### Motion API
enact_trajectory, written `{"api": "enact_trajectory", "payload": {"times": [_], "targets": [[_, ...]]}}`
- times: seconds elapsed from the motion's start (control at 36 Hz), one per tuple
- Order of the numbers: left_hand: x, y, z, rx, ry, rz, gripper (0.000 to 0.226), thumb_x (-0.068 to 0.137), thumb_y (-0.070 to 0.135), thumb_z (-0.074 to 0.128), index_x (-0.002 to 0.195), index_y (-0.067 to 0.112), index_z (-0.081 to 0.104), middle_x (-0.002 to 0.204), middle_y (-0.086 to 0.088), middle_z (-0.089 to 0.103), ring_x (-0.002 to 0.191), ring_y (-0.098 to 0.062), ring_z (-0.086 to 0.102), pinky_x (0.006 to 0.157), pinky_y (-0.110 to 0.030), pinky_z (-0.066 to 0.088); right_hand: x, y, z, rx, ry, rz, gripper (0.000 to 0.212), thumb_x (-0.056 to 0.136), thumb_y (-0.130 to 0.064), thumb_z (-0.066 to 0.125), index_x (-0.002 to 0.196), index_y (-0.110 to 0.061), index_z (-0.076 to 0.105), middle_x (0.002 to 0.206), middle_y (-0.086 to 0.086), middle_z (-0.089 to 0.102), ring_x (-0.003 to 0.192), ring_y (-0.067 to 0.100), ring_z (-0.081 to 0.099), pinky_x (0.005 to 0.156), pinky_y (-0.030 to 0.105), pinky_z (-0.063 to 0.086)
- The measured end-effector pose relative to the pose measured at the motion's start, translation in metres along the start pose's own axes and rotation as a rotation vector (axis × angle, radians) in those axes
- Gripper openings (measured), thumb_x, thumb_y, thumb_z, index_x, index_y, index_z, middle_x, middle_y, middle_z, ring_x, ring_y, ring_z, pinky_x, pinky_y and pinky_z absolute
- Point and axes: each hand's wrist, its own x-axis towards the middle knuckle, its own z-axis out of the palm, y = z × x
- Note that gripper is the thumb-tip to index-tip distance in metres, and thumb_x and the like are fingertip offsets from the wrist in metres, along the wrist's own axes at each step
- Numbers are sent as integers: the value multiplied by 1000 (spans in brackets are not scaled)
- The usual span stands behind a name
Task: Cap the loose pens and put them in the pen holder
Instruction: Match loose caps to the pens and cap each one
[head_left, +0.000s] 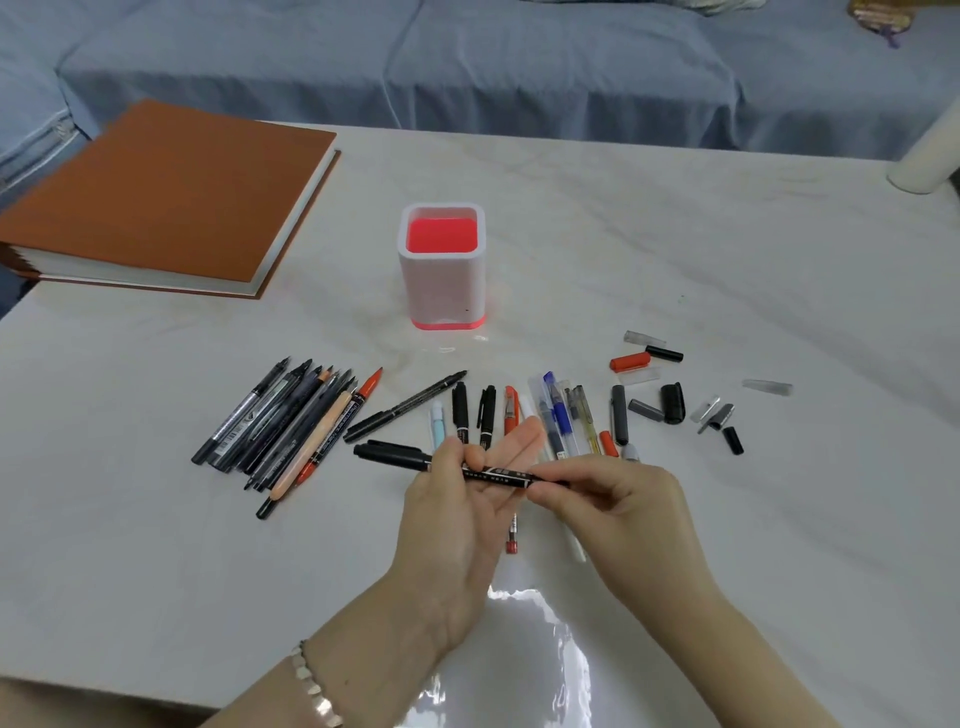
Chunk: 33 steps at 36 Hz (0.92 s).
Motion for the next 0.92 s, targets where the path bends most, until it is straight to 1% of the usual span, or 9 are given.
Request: {"api": "enact_trajectory", "payload": {"times": [0.11, 0.19, 0.39, 0.56, 0.61, 0.67, 0.75, 0.83, 0.92], "targets": [[2, 0, -1, 9, 12, -6, 36, 96, 16, 26, 60, 14, 31, 94, -16, 72, 82, -15, 72, 91, -33, 46, 0, 3, 3, 3, 5, -14, 39, 71, -3, 73, 67, -40, 67, 56, -28, 64, 56, -4, 58, 57, 4, 41], [3, 1, -4, 47, 9, -42, 35, 98, 22, 26, 64, 14, 34, 93, -15, 73, 84, -15, 71, 85, -31, 48, -4, 9, 3, -81, 24, -87, 39, 70, -6, 76, 68, -45, 69, 66, -27, 66, 62, -3, 59, 61, 4, 41], [2, -1, -4, 165, -2, -31, 41, 96, 36, 33, 85, 6, 59, 95, -10, 73, 90, -15, 70, 81, -29, 50, -7, 18, 9, -253, 73, -226, 33, 74, -23, 65, 103, -39, 61, 83, -15, 67, 72, 4, 60, 66, 7, 44], [4, 11, -12, 414, 71, 3, 32, 90, 36, 48, 95, 9, 64, 98, -10, 72, 91, -21, 68, 84, -33, 52, -5, 16, -6, -261, 57, -170, 23, 77, -27, 62, 96, -38, 62, 74, -21, 66, 72, 1, 58, 65, 8, 43], [9, 21, -21, 617, 197, 212, 40, 88, 35, 53, 119, 10, 48, 108, -6, 66, 95, -18, 64, 87, -31, 48, -2, 19, -16, -247, 86, -122, 17, 79, -19, 68, 75, -35, 70, 77, -20, 65, 71, 4, 57, 62, 11, 44], [16, 37, -31, 872, 259, 529, 43, 90, 27, 52, 129, 18, 37, 117, 6, 50, 103, -7, 54, 89, -21, 39, 2, 23, -26, -274, 136, -86, 14, 78, -11, 68, 80, -25, 72, 63, -17, 64, 71, 1, 56, 61, 5, 41], [44, 57, -53, 1493, 234, 868, 35, 90, 9, 50, 125, 11, 48, 120, -5, 48, 110, -20, 46, 94, -30, 36, 9, 26, -35, -371, 133, -67, 11, 79, -11, 68, 87, -14, 74, 71, -21, 61, 70, -8, 54, 63, 0, 37], [71, 66, -62, 1938, 233, 874, 34, 86, 15, 58, 118, 6, 57, 116, -14, 56, 106, -34, 45, 90, -40, 36, 10, 28, -37, -415, 94, -55, 14, 79, -14, 68, 91, -13, 73, 74, -10, 65, 68, -14, 52, 64, -2, 35], [84, 63, -62, 2192, 178, 793, 29, 88, 27, 54, 108, 7, 62, 110, -10, 58, 102, -30, 44, 87, -37, 36, 8, 26, -38, -410, 64, -50, 11, 80, -12, 67, 89, -13, 73, 74, -16, 62, 66, -15, 52, 64, -1, 36]]}}
